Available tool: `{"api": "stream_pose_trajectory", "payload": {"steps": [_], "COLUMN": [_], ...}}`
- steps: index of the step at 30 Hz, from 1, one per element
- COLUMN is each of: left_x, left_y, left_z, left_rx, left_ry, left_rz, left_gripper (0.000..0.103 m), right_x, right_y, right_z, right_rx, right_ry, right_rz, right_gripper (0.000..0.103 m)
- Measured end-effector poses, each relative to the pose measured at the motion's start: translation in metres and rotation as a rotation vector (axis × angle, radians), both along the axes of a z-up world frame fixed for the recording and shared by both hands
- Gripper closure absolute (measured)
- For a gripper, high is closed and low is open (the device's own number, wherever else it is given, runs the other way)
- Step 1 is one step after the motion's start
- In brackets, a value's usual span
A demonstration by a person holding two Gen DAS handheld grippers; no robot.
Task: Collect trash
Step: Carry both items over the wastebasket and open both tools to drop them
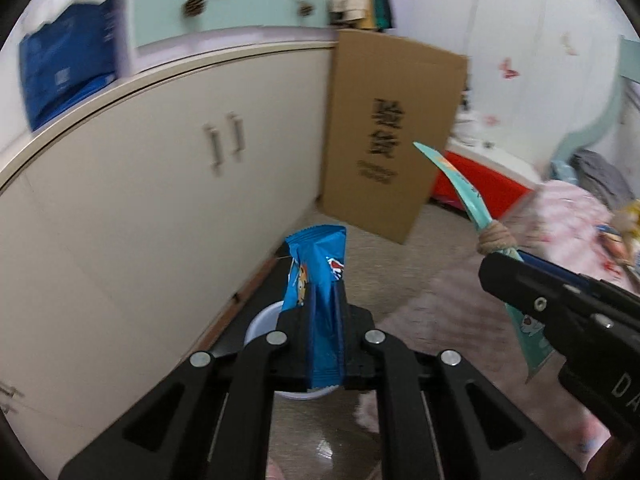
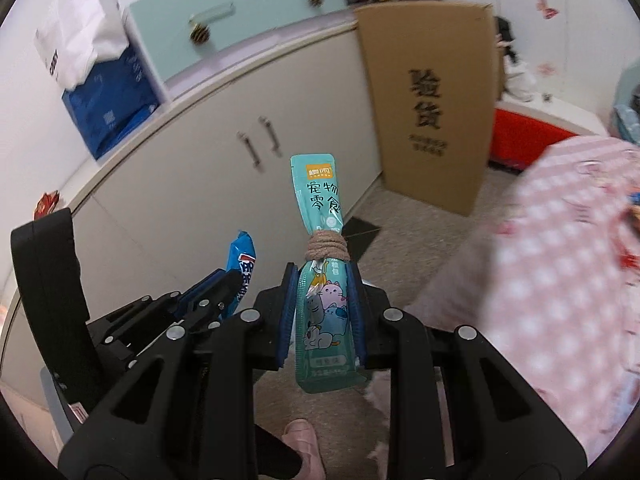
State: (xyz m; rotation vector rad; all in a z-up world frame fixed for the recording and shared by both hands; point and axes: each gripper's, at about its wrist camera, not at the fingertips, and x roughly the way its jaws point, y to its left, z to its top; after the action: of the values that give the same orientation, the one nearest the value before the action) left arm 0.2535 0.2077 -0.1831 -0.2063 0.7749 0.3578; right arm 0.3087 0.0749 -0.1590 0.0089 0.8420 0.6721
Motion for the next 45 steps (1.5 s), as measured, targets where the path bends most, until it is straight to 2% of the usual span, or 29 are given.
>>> {"api": "stream_pose_trajectory", "payload": {"steps": [5,8,11,17,23,33,40,42,43,44,45], "left_x": [0.006,0.013,0.017,0.024,0.032,0.045,0.065,0.069,0.071,0.073,0.074], "left_y": [0.038,0.054,0.065,0.063,0.058,0.051,0.046,0.047,0.048,0.049,0.051], "left_z": [-0.017,-0.027,-0.037,-0.045,-0.046,-0.044,-0.049,-0.051,-0.053,-0.056,-0.058], "left_rx": [0.004,0.004,0.006,0.003,0.006,-0.015,-0.048,-0.076,-0.099,-0.111,-0.122], "left_ry": [0.036,0.057,0.076,0.090,0.093,0.099,0.115,0.120,0.132,0.146,0.149], "left_rz": [0.075,0.103,0.114,0.107,0.094,0.067,0.043,0.036,0.035,0.043,0.055], "left_gripper": [0.095,0.095,0.095,0.095,0.095,0.095,0.094,0.093,0.088,0.072,0.061], "right_x": [0.016,0.030,0.038,0.035,0.029,0.030,0.038,0.041,0.042,0.042,0.042], "right_y": [0.040,0.054,0.058,0.049,0.037,0.010,0.002,0.002,0.002,0.001,0.000], "right_z": [-0.025,-0.043,-0.055,-0.056,-0.046,-0.030,-0.033,-0.036,-0.037,-0.039,-0.039], "right_rx": [-0.013,-0.039,-0.054,-0.053,-0.067,-0.010,0.009,0.012,0.011,0.012,0.013], "right_ry": [0.010,-0.001,0.020,0.010,-0.048,-0.120,-0.107,-0.095,-0.092,-0.086,-0.082], "right_rz": [0.037,0.018,0.005,-0.024,-0.074,-0.179,-0.211,-0.213,-0.216,-0.215,-0.214], "right_gripper": [0.077,0.056,0.053,0.044,0.041,0.036,0.036,0.036,0.036,0.036,0.035]}}
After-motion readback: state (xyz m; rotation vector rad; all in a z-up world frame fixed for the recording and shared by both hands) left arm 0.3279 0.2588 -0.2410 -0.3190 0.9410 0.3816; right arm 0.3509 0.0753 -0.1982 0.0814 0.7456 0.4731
